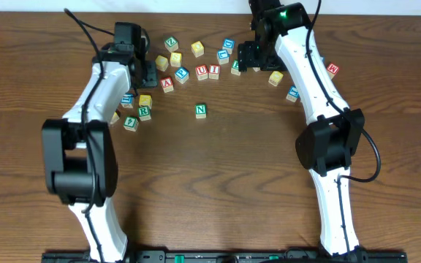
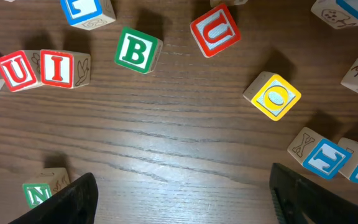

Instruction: Spell out NEURIPS

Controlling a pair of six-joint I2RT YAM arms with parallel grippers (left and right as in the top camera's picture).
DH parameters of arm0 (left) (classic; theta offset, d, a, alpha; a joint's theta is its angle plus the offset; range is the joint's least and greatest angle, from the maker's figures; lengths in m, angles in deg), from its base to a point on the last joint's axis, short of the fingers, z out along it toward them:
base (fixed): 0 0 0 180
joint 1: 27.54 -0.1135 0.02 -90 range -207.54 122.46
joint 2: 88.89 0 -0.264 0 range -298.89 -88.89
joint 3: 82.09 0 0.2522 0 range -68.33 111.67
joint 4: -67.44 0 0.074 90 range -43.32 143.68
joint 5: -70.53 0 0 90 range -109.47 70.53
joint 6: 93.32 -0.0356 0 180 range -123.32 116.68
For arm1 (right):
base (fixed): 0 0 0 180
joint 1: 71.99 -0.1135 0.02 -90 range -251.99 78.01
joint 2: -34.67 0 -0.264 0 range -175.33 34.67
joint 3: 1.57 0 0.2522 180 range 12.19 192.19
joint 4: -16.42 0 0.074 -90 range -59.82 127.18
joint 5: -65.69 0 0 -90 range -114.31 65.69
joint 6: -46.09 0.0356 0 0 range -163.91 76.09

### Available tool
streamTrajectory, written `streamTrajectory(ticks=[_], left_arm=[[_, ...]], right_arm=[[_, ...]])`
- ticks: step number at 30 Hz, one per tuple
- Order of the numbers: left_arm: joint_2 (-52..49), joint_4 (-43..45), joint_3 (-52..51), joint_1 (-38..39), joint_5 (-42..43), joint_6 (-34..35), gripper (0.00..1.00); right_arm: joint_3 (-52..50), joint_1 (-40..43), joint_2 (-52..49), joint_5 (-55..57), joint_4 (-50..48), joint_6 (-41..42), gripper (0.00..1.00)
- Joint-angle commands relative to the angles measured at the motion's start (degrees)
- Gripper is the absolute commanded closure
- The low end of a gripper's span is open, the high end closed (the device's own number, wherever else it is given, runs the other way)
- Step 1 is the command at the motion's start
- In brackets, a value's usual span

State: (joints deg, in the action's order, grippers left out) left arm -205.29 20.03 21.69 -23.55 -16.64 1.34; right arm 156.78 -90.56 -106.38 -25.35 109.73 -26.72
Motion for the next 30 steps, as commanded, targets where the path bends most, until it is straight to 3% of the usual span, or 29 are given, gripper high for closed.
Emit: streamTrajectory(ticks=[1,9,16,30], left_arm=[[4.5,-4.7,-0.1,0.9,1.1,3.2,0.69],[6.8,-19.6,-0.1,7.1,5.7,7.5,0.69],[6.7,-26.4,2.6,12.3,5.6,7.9,0.69],[0.1,-26.8,9.2,21.2,5.8,10.1,0.69]], right_arm=[[-0.1,-0.2,2.7,0.7,0.2,-0.1,0.16],[-0.1,0.2,2.7,0.7,0.3,-0.1,0.14],[-0.1,2.9,2.7,1.1,1.9,-0.1,0.12],[-0.1,14.3,2.7,0.2,6.2,-2.3,0.1]])
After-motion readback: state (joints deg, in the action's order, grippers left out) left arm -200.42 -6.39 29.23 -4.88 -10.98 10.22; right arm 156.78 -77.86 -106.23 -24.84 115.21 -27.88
